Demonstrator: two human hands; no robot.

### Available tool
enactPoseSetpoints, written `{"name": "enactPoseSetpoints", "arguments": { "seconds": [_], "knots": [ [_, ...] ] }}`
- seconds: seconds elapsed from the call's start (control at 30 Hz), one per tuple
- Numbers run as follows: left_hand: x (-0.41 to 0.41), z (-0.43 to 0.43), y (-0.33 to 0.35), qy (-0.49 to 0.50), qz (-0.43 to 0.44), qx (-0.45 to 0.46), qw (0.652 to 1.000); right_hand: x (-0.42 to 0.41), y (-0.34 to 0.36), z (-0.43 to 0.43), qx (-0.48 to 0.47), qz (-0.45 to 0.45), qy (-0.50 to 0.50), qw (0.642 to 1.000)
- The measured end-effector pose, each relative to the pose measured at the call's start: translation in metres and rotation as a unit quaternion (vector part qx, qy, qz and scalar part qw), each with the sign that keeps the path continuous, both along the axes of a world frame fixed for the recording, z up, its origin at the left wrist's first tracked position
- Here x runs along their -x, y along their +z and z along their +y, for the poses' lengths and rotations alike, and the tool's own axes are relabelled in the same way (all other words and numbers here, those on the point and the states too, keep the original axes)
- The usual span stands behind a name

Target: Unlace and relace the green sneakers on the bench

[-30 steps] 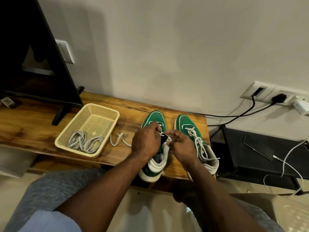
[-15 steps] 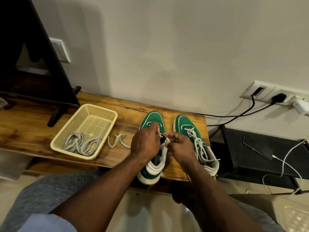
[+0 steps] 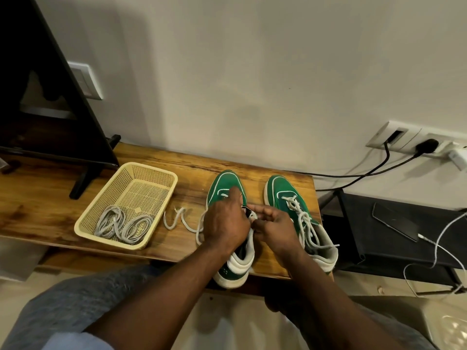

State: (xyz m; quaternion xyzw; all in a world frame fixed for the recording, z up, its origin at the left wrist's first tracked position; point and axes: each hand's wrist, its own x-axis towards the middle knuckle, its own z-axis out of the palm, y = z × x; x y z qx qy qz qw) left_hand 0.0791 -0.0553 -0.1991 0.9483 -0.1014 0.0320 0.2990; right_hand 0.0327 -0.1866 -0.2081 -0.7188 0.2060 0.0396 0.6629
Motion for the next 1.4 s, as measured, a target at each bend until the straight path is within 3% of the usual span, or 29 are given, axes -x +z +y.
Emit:
{"name": "enactPoseSetpoints", "arguments": {
  "seconds": [0.23,0.7,0.8,0.93,1.13,1.2,1.3,1.37,1.4],
  "knots": [
    [-0.009,0.007,-0.005,0.055,0.036,0.070,0.995,0.001,0.003,0.008,-0.101,0.042,-0.063,0.992],
    [-0.015,0.011,-0.014,0.065,0.061,0.088,0.992,-0.028,0.006,0.001,0.139,0.007,0.011,0.990],
    [-0.014,0.011,-0.012,0.040,0.061,0.071,0.995,-0.029,0.002,0.010,0.245,-0.025,0.025,0.969],
    [-0.014,0.013,-0.007,-0.008,0.050,0.059,0.997,-0.030,0.000,0.022,0.406,-0.044,0.017,0.913],
    [-0.007,0.014,-0.008,-0.075,0.032,0.008,0.997,-0.025,0.006,0.023,0.460,-0.054,-0.045,0.885],
    [-0.007,0.014,-0.007,-0.076,0.036,-0.003,0.996,-0.025,0.009,0.018,0.394,-0.074,-0.107,0.910],
    [-0.007,0.014,-0.008,-0.072,0.030,-0.002,0.997,-0.029,0.021,0.012,0.111,-0.115,-0.199,0.967],
    [-0.006,0.014,-0.008,-0.066,0.023,-0.009,0.998,-0.030,0.034,0.014,-0.042,-0.112,-0.204,0.972],
    [-0.005,0.013,-0.007,-0.064,0.019,-0.014,0.998,-0.030,0.046,0.017,-0.046,-0.125,-0.184,0.974]
  ]
}}
